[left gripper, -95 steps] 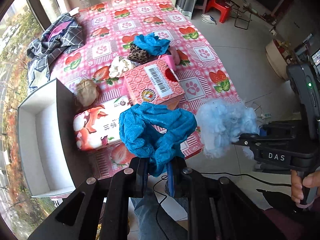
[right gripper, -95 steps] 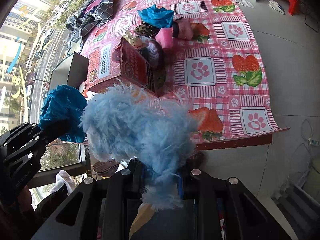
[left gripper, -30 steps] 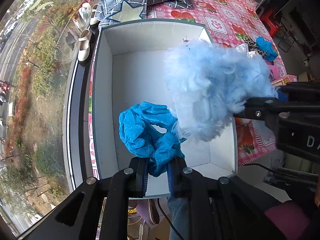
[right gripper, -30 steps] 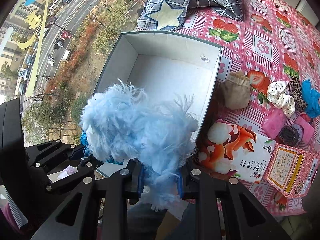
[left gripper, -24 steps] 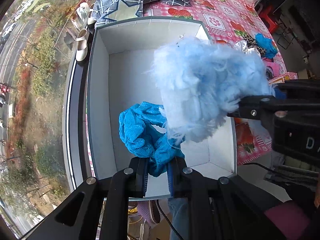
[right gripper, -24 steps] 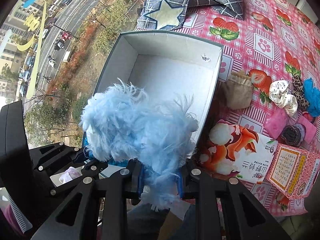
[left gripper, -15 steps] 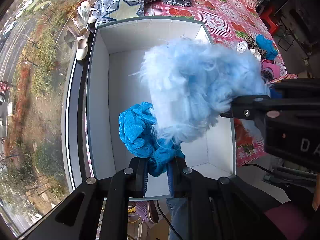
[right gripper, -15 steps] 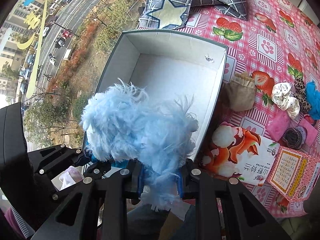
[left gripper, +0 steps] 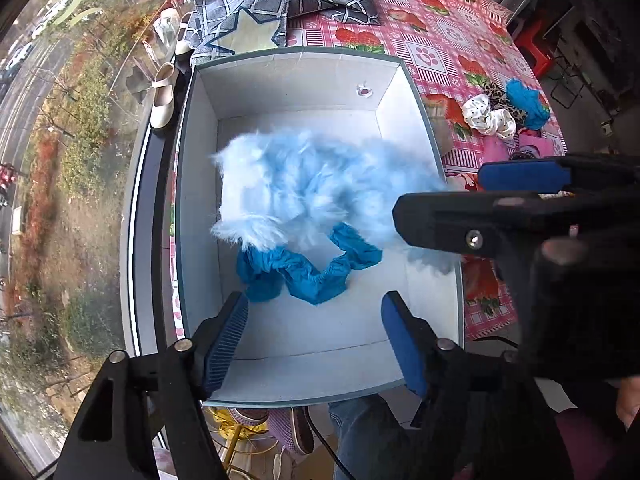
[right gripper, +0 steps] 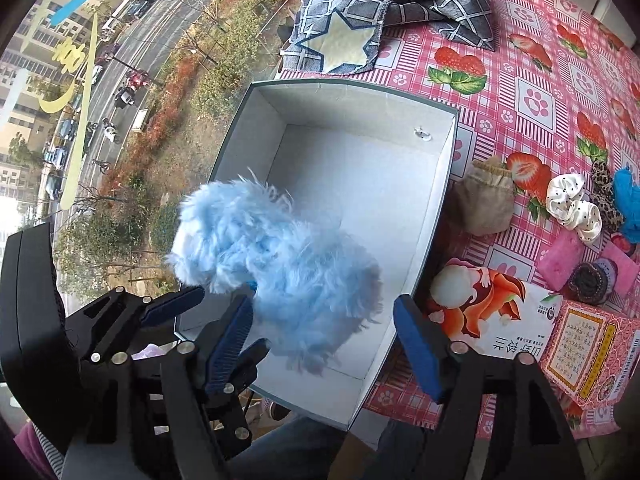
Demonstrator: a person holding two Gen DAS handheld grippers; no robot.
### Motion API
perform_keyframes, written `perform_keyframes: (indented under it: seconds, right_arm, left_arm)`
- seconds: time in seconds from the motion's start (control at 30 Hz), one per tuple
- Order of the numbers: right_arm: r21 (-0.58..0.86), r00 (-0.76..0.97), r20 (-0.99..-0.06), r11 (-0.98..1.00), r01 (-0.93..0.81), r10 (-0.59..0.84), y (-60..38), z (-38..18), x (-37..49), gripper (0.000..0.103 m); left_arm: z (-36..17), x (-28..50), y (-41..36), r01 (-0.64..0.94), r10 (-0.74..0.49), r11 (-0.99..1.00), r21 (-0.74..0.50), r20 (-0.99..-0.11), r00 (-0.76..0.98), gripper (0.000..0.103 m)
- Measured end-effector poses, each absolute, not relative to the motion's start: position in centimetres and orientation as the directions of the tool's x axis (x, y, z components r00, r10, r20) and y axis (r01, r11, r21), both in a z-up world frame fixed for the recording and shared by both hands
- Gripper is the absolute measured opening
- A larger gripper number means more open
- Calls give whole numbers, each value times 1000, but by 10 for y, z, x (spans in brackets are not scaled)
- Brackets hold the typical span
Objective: Organize soft objects
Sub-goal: 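Open the right tool dropping the plush while the left tool releases the blue cloth into the box, then move both tools back to the remaining soft items on the table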
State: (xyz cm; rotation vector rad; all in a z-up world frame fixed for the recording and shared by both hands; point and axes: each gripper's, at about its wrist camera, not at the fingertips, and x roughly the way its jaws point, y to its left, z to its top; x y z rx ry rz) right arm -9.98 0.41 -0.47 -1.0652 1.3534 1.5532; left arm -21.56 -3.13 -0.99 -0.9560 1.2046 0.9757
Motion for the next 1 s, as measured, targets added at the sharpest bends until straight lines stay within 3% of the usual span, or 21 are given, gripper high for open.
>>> perform_keyframes:
  seconds: [0.13,0.33,0.37,0.4,0.43,0.53,0.7,1.0]
  right_arm:
    - [286,-290,-955,-67,-956,65,8,1,-91,80]
    - [282,-281,-954,-6,-959,101,4,14,-69,80]
    - [282,-279,-954,9,-959,113,4,18,-64,83]
    - [284,-279,-952,26,-959,126,4,21,-57,101]
    - [290,-282,-949,42,-956,144,3,26,-51,103]
    - [302,-281,-940,95,-948,192,0,41,-30,103]
    - [300,-248,-935,190,-935,255,-12,69,16,103]
    - [207,-71,-955,477,-854,287,-54,94,160,103]
  left_arm:
    - [-11,-213,-31,-949,79,306,-72,-992,100,88]
    - [5,-216,-22,-951,134,270,-149,-973,190,90]
    - [10,-218,-20,-950,150,261,-170,-965,214,91]
    - [15,-218,-17,-948,164,254,-191,-958,237,94]
    - [19,-219,-15,-945,175,247,-214,-949,261,102]
    - [29,-217,-7,-929,192,238,-284,-924,332,103]
    - [42,-188,2,-903,192,307,-300,-910,367,103]
    - [35,-103,13,-846,103,403,-349,-902,420,103]
